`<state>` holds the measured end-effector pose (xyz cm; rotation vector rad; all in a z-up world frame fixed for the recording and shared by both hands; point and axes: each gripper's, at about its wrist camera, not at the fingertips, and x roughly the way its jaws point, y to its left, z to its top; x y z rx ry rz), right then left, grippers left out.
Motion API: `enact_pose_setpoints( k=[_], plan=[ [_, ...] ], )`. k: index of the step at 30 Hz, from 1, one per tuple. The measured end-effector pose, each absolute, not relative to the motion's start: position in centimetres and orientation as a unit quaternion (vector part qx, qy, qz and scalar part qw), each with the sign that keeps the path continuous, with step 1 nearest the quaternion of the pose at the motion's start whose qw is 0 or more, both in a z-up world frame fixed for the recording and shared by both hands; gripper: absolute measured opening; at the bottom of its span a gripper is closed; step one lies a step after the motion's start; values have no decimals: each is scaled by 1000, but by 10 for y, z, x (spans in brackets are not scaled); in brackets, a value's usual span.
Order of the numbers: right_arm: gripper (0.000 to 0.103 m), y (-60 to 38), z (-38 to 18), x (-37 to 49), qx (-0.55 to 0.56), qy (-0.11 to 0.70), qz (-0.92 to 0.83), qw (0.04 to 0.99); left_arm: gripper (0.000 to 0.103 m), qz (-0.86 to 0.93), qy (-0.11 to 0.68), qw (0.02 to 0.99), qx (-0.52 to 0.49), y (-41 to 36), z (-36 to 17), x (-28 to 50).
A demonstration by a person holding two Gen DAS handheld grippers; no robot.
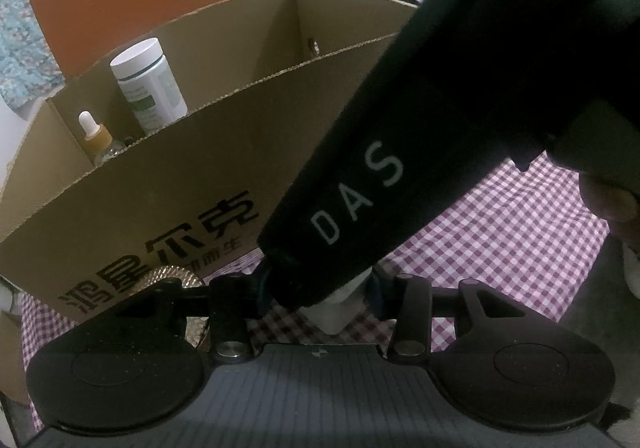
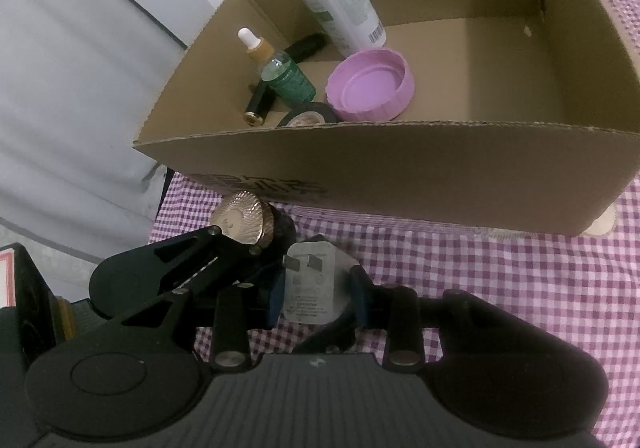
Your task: Organize rigid objects
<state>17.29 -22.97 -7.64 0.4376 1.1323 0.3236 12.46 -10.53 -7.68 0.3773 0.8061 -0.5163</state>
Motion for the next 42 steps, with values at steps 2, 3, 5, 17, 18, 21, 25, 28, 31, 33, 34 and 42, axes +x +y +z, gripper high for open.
enact_pose_setpoints(
  k=[2,3,5,17,18,21,25,28,31,33,34,42],
  plan=[
    [37,-230,-75,171,205,529,150,810,44,-249,385,871,179,-106,-75,125],
    [37,-231,-75,170,206,528,149,810,44,-250,384,871,179,-105,-74,124],
    [37,-233,-73,168,208,527,145,811,44,-255,382,870,179,-108,-73,120],
    [38,-252,-86,146,251,521,109,808,44,-288,389,854,192,-121,-82,110],
    [38,-252,-87,145,253,522,110,807,44,-288,388,854,194,-121,-82,108],
    [39,-251,-86,144,257,519,110,808,44,-288,393,852,190,-121,-82,110],
    [41,-252,-88,145,267,519,110,805,46,-282,398,851,196,-122,-83,110],
    [42,-252,-89,146,270,517,111,805,46,-281,400,850,194,-122,-84,109],
    [43,-253,-89,146,270,514,113,806,47,-280,402,850,194,-122,-84,109],
    [42,-254,-88,146,271,512,114,807,46,-279,400,850,196,-123,-83,108],
    [42,-255,-88,146,272,511,114,807,46,-279,400,851,197,-123,-83,107],
    [39,-256,-84,142,274,505,120,810,44,-277,396,853,196,-122,-80,99]
  ],
)
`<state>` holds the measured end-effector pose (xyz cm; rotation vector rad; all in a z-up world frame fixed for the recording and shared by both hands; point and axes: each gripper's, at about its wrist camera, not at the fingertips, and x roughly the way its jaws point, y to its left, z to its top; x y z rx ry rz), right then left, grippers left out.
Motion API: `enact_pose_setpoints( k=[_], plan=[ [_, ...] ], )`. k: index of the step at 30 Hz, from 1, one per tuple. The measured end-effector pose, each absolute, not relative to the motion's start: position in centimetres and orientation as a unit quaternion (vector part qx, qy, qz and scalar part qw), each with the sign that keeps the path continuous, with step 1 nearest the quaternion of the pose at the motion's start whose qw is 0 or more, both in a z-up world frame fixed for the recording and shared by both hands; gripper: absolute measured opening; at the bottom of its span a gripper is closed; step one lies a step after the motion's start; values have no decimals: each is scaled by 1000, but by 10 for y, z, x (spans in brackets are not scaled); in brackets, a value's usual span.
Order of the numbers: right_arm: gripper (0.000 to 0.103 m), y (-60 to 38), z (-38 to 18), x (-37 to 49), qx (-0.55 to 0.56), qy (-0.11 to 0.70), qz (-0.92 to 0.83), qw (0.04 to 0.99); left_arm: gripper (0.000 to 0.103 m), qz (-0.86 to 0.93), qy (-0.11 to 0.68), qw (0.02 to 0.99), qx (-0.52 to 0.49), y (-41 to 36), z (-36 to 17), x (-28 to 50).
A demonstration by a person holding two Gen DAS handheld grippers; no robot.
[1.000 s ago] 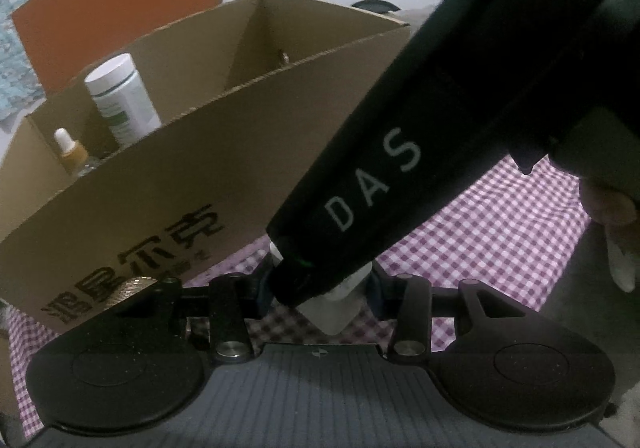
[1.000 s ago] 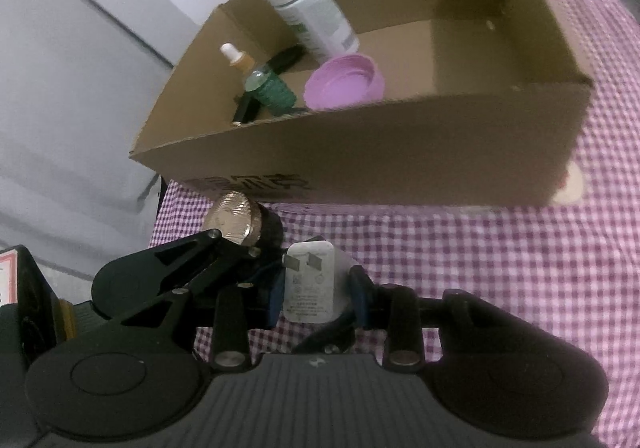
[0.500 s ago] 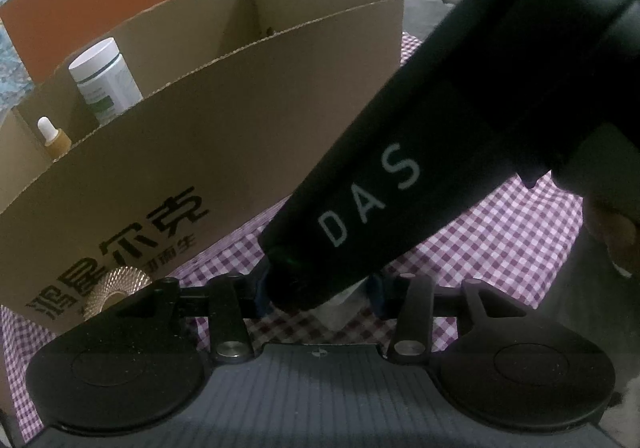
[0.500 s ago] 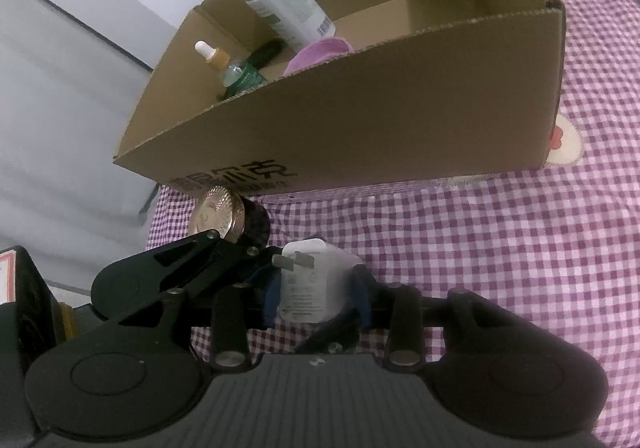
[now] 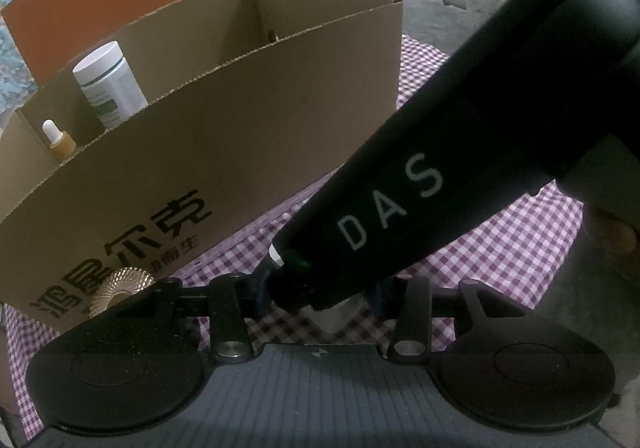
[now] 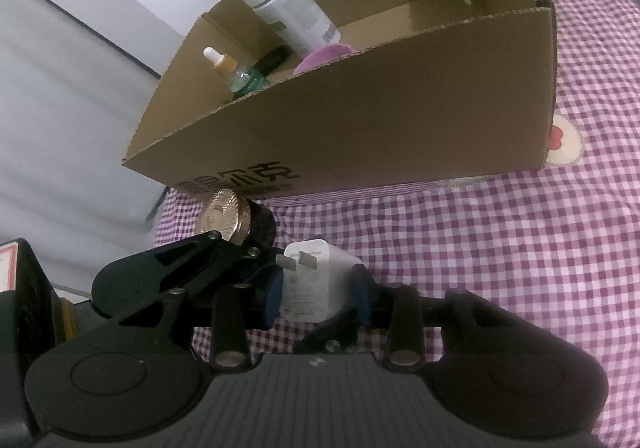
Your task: Organize rigid objects
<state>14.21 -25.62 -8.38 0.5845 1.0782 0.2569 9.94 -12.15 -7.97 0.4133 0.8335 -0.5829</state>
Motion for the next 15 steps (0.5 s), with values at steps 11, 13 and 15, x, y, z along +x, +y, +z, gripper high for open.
enact_pose_setpoints(
  k=[11,13,15],
  plan=[
    [39,-252,-60,137,261,480,131,827,43,-270,368,868,197,-115,-58,85],
    [39,-251,-56,135,257,476,132,831,43,-268,364,870,196,-113,-56,91],
    [39,-251,-53,133,255,473,133,833,43,-266,362,872,195,-113,-53,94]
  ],
)
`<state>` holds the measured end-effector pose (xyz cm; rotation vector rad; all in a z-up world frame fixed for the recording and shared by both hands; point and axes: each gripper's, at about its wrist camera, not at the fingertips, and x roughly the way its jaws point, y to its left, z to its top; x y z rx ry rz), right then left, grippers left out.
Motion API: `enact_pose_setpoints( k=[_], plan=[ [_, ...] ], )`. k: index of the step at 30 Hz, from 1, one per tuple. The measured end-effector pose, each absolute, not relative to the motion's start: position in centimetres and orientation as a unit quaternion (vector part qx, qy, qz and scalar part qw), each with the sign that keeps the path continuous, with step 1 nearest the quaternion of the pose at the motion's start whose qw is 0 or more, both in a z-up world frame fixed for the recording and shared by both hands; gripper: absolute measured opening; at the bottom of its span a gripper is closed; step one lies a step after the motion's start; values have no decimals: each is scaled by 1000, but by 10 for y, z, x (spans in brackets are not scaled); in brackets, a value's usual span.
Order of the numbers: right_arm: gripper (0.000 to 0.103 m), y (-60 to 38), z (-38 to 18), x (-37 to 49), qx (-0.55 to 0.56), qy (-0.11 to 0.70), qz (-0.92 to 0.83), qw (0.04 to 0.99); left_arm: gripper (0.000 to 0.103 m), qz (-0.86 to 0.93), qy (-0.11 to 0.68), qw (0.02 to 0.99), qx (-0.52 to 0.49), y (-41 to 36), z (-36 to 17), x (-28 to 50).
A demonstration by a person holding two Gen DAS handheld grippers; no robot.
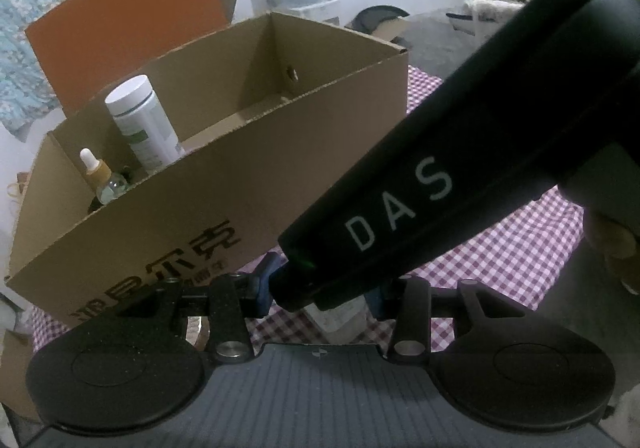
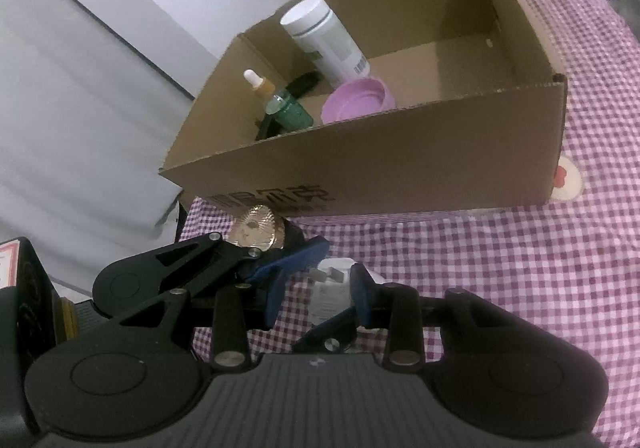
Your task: Organize rigid objects
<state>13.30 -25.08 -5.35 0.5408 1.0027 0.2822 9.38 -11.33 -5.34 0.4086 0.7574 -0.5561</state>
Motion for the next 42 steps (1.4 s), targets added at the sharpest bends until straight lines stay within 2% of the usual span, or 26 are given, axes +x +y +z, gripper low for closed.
enact_pose_setpoints(
  k=[8,12,14,23,33,36,38,42],
  plan=[
    [37,-246,-44,127,249,461,142,840,42,-265,349,877,197,-113,-52,103],
    [38,-251,-41,125,266,454,150,837,48,-262,362,877,176,-105,-48,99],
    [39,-259,-36,122,268,442,145,843,55,-256,365,879,168,-96,-50,105],
    [40,-296,-41,104,314,429,114,839,61,-255,389,878,112,-69,-63,122],
    [42,-282,-77,94,370,439,105,812,60,-279,405,862,120,-90,-83,132],
    [42,-279,-83,100,372,440,104,811,57,-281,407,861,118,-95,-86,136],
    [42,-280,-87,104,376,443,103,807,49,-282,406,861,121,-95,-88,138],
    [42,-293,-78,101,352,449,107,814,47,-288,408,857,123,-92,-88,138]
  ],
)
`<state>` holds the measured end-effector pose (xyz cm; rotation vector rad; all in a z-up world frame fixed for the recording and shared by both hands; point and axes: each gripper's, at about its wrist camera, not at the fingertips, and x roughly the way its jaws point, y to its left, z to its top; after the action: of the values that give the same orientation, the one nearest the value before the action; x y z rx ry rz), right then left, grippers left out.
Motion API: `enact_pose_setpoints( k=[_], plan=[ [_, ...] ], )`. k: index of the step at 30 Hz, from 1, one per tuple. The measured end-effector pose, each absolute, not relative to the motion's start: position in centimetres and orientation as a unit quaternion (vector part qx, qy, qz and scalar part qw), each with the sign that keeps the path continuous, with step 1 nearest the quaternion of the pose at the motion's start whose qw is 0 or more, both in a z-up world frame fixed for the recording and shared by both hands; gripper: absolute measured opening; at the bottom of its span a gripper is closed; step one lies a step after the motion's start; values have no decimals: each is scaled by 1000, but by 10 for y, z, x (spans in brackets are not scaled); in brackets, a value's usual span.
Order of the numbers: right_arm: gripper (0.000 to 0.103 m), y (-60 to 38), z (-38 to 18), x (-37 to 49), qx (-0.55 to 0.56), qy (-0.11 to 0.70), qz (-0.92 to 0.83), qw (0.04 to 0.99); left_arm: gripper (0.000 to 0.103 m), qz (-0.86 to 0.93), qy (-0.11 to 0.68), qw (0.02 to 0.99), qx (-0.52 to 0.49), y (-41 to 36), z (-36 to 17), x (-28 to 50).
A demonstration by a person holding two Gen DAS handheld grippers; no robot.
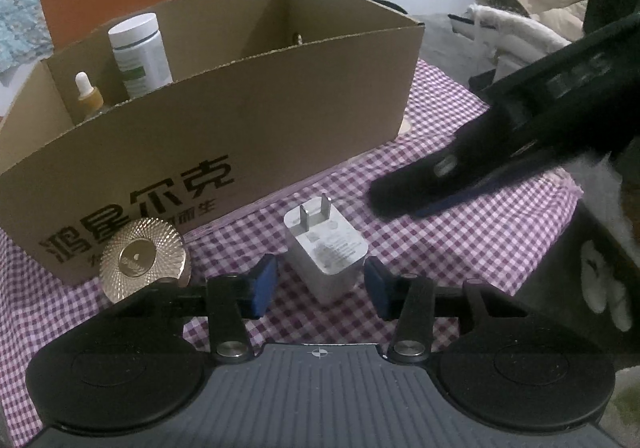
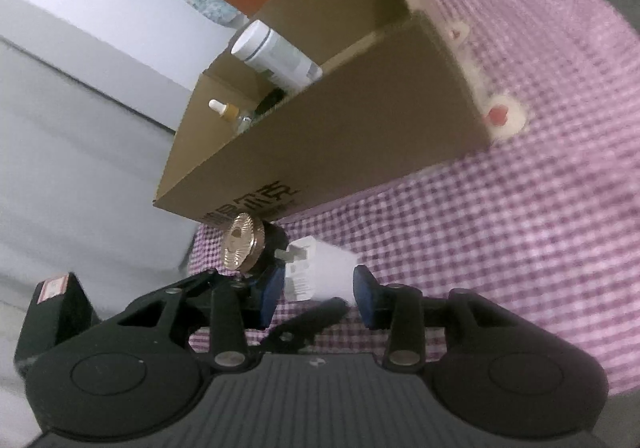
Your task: Organize rigid objects
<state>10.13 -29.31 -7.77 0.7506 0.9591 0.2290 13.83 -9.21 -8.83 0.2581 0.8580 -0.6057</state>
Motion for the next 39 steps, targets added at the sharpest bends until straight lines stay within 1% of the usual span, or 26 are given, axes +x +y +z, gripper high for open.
enact_pose_setpoints(
  k=[3,6,7,8,13,19,27,33,39],
  plan=[
    [42,-307,-58,95,313,447,103,832,48,-298,417,850,122,-92,-92,142],
    [42,-312,-55,94,316,446,94,832,48,-297,426,847,112,-95,-96,147],
    [42,-311,-59,95,328,449,94,826,46,-296,425,848,110,-95,-97,148],
    [42,-310,-64,97,339,453,96,819,39,-296,421,850,110,-95,-97,148],
    [42,-300,-85,107,377,469,106,792,31,-315,398,850,143,-88,-98,141],
    [42,-291,-94,124,398,477,106,777,34,-323,416,838,140,-81,-101,148],
    [43,-272,-99,145,376,507,96,770,34,-316,403,848,138,-84,-104,146],
    [45,-269,-104,148,387,503,91,767,27,-302,390,858,142,-83,-102,139],
    [44,-267,-94,140,384,492,97,775,27,-299,375,866,140,-76,-91,127]
  ],
)
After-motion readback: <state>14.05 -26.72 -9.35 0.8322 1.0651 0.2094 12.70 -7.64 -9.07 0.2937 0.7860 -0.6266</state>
